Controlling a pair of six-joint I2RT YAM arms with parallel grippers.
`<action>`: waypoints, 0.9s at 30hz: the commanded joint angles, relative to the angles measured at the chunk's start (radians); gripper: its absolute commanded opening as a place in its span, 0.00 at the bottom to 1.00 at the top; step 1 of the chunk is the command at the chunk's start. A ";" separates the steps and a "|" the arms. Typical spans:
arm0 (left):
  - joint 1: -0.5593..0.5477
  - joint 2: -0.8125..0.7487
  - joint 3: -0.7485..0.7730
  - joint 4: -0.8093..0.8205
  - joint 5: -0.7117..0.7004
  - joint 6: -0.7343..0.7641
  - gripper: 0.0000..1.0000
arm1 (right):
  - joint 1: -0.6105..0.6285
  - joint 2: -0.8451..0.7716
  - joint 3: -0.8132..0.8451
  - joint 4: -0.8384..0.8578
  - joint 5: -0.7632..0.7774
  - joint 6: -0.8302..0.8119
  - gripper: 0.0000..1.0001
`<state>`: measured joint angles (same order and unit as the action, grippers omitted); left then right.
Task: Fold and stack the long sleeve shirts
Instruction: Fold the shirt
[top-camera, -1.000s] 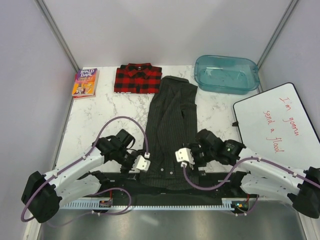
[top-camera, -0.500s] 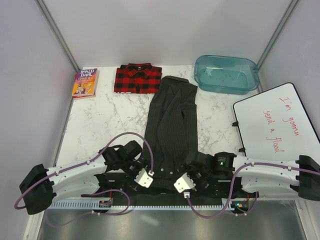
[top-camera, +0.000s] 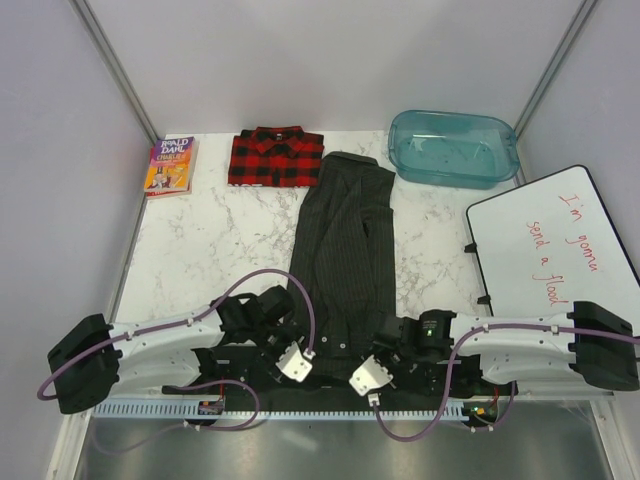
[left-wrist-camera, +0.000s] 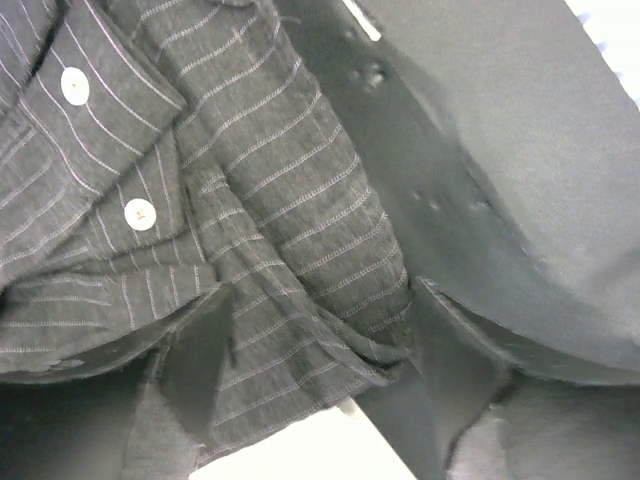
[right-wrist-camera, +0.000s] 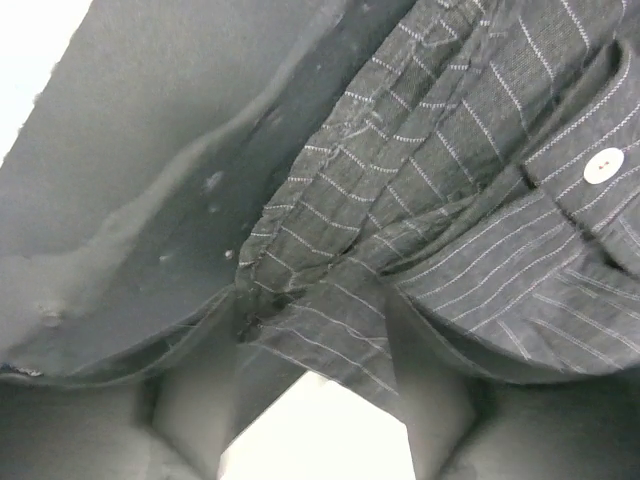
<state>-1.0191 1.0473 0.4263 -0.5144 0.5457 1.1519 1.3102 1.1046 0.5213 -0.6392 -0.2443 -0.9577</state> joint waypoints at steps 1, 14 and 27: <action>-0.021 0.045 -0.020 0.062 -0.040 0.019 0.71 | 0.009 0.008 -0.053 0.078 0.048 0.019 0.47; -0.067 -0.019 0.008 0.009 0.008 -0.058 0.02 | 0.014 -0.015 -0.001 0.086 0.040 0.096 0.00; -0.148 -0.217 0.109 -0.202 0.091 -0.093 0.02 | 0.132 -0.173 0.109 -0.024 0.059 0.214 0.00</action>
<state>-1.1622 0.8368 0.5076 -0.6559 0.6209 1.0904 1.4391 0.9604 0.5884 -0.6487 -0.2245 -0.7952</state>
